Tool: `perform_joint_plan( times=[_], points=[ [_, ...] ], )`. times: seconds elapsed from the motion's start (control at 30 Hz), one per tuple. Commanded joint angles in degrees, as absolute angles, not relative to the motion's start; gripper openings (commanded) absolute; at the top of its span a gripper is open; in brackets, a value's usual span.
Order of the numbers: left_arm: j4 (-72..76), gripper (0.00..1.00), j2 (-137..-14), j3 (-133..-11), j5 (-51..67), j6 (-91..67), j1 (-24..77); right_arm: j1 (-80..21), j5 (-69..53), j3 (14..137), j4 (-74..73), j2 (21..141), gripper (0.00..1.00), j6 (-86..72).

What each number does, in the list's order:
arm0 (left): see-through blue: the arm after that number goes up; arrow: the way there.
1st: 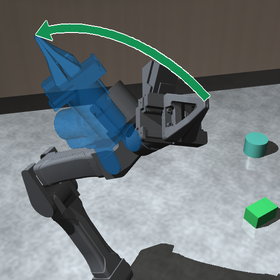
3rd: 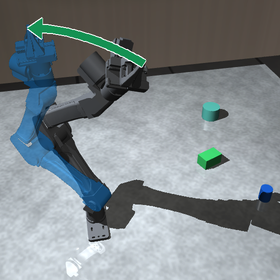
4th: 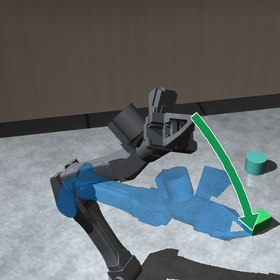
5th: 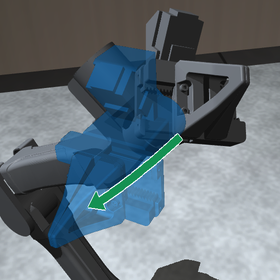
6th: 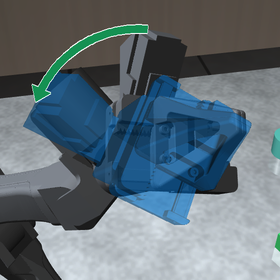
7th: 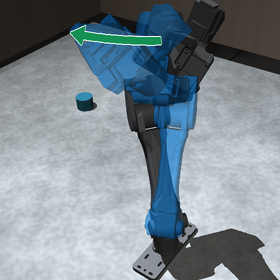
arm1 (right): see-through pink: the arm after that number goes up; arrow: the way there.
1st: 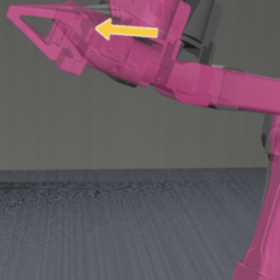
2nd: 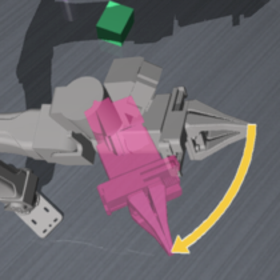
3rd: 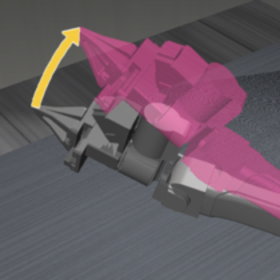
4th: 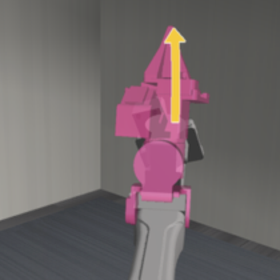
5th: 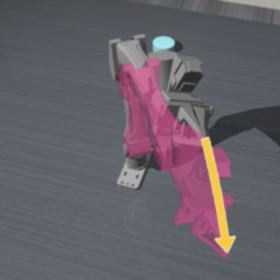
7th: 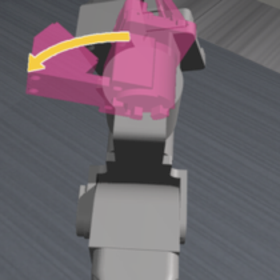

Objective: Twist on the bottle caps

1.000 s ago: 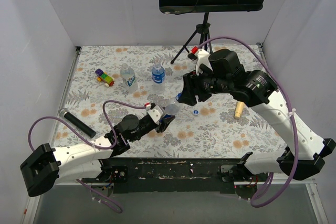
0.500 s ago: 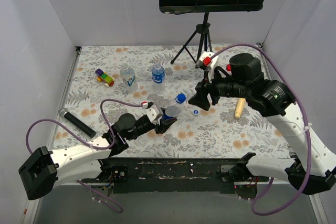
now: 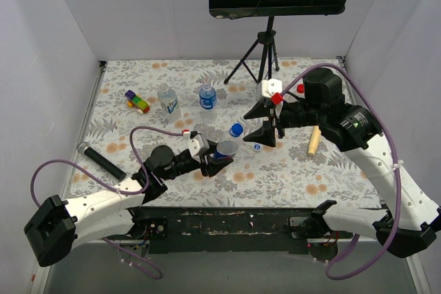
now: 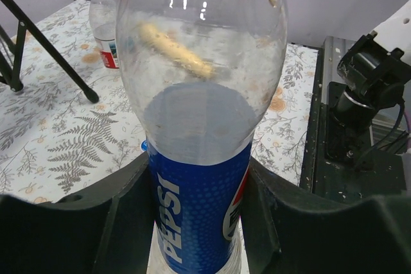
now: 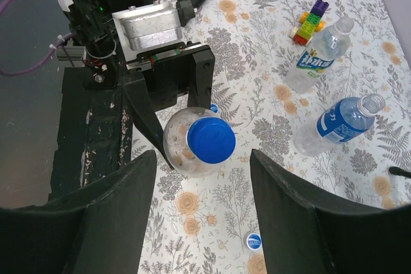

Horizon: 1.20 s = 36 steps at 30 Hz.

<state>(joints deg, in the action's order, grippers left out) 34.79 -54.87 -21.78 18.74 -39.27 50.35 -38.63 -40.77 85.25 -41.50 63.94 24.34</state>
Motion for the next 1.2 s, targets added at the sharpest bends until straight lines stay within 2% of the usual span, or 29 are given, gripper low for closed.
perform_joint_plan(
  times=[0.0, 0.27, 0.63, 0.9, 1.17],
  points=[
    [36.30, 0.45, -52.91, -24.17, 21.80, -39.90, 50.01, -38.06, -45.53, 85.52, -37.79, 64.95, 0.66, 26.89],
    [36.30, 0.45, -52.91, -24.43, 22.85, -39.99, 49.83, -37.53, -48.07, 85.61, -38.58, 66.88, 0.62, 26.90],
    [35.86, 0.45, -53.00, -24.61, 23.73, -39.55, 49.83, -37.09, -51.33, 85.61, -39.90, 68.38, 0.50, 26.72],
    [34.02, 0.45, -52.82, -25.22, 23.03, -38.24, 49.83, -36.91, -51.68, 87.09, -42.71, 69.43, 0.26, 27.24],
    [23.91, 0.45, -52.21, -28.30, 17.41, -30.94, 49.83, -36.91, -46.94, 93.60, -52.37, 71.98, 0.22, 29.71]
  ],
)
